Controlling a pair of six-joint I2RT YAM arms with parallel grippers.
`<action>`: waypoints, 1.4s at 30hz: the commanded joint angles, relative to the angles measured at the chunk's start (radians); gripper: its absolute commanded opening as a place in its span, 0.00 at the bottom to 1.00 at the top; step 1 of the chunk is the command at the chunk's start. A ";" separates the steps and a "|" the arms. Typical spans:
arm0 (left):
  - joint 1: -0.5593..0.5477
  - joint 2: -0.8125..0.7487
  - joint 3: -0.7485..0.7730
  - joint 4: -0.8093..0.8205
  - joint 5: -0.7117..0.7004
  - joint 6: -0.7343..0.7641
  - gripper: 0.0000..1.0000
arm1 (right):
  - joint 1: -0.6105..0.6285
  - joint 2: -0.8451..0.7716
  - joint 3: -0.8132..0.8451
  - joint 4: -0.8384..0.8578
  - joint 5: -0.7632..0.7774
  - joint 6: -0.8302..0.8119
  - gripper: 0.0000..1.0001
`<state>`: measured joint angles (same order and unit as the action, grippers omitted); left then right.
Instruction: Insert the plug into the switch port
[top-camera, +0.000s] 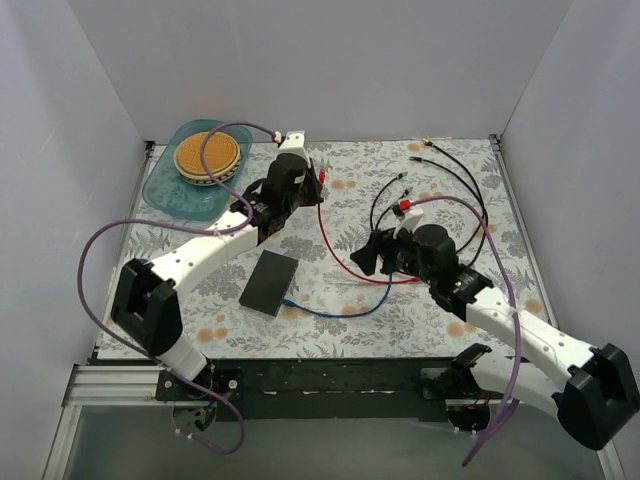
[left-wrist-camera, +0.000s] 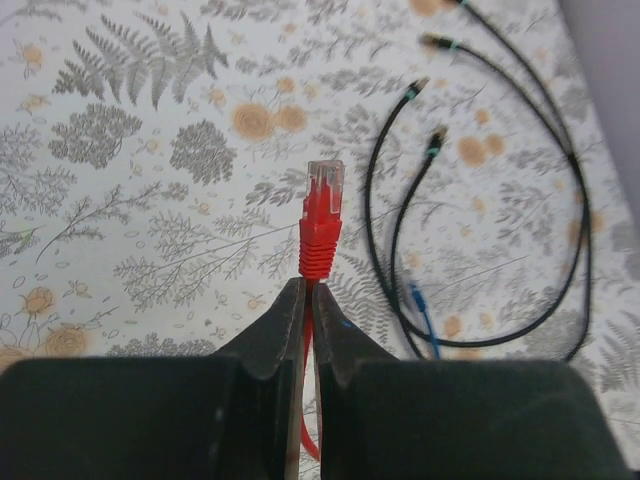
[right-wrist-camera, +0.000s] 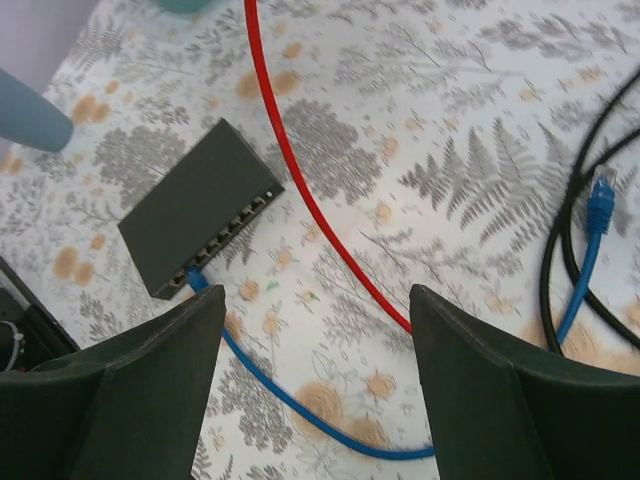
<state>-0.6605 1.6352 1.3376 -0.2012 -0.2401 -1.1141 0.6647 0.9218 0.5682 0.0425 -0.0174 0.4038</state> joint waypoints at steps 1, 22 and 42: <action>-0.010 -0.173 -0.060 0.075 0.004 -0.076 0.00 | -0.004 0.142 0.143 0.279 -0.144 -0.019 0.80; -0.010 -0.330 -0.270 -0.013 -0.047 -0.145 0.52 | 0.004 0.635 0.491 0.013 0.074 -0.040 0.78; -0.010 -0.492 -0.466 -0.095 -0.024 -0.178 0.83 | -0.089 1.157 0.869 -0.195 0.146 0.026 0.71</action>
<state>-0.6693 1.1816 0.8867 -0.2844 -0.2649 -1.2903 0.6029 2.0689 1.4498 -0.2211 0.1539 0.3943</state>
